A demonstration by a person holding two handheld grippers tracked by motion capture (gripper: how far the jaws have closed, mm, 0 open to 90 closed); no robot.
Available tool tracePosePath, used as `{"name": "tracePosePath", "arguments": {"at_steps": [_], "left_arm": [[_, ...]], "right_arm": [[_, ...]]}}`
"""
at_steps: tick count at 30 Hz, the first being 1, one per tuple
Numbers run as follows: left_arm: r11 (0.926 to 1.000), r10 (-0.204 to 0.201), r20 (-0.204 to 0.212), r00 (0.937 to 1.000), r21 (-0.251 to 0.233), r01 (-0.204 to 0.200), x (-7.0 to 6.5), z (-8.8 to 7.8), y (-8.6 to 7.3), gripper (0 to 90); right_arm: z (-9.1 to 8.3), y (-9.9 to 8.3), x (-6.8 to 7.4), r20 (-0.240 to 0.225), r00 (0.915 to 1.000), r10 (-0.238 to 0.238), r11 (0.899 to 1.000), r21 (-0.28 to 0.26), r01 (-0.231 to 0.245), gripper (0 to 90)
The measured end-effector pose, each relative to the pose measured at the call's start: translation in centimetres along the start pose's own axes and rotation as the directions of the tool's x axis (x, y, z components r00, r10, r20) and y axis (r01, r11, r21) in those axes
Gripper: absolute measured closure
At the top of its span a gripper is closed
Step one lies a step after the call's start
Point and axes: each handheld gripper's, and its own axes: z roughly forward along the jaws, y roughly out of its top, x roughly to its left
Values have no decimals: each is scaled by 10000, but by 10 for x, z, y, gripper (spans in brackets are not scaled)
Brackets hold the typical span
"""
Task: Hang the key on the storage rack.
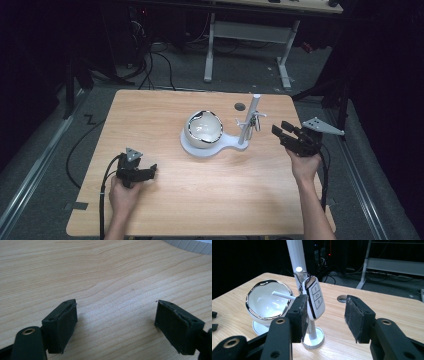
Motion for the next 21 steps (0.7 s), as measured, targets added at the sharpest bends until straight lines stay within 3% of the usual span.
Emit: {"name": "tracePosePath", "arguments": {"at_steps": [21], "left_arm": [[10000, 0, 2, 10000, 2, 0, 0, 0, 0, 185]], "right_arm": [[-15, -13, -1, 241, 9997, 91, 9999, -57, -90, 523]]}}
